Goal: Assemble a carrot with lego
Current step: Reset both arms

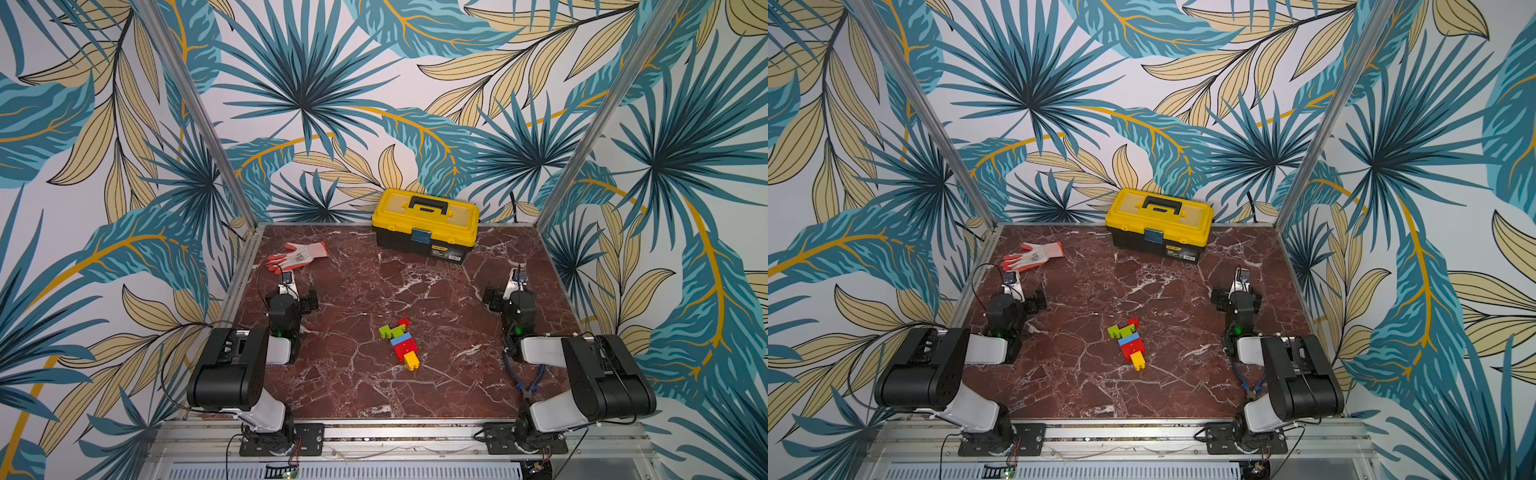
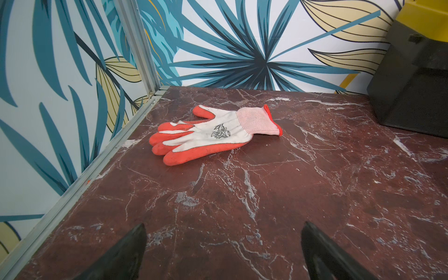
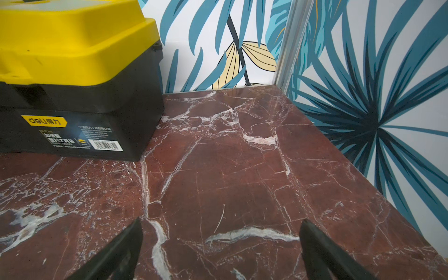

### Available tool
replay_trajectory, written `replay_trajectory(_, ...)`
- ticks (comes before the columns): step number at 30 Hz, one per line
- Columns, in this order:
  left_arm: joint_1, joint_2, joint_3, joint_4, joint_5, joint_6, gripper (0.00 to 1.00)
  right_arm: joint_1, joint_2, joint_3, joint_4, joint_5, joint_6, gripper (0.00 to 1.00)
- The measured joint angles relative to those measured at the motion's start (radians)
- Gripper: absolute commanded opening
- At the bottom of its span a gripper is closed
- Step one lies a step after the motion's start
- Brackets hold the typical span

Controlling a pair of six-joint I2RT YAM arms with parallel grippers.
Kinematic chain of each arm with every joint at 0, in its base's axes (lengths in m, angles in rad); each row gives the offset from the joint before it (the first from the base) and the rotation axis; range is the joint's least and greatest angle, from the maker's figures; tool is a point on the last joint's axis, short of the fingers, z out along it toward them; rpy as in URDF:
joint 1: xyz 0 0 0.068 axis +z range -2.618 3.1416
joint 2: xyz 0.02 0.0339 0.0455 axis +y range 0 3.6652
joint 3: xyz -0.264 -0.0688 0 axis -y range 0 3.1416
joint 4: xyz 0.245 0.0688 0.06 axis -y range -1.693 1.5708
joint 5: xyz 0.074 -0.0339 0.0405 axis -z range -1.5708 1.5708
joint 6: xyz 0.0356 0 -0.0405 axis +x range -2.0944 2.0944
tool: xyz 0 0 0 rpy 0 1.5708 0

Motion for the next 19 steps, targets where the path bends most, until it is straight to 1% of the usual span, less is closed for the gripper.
replay_trajectory(19, 0.000, 0.000, 0.000, 0.005, 0.000, 0.000, 0.99, 0.000, 0.003, 0.000, 0.000, -0.022, -0.004, 1.00)
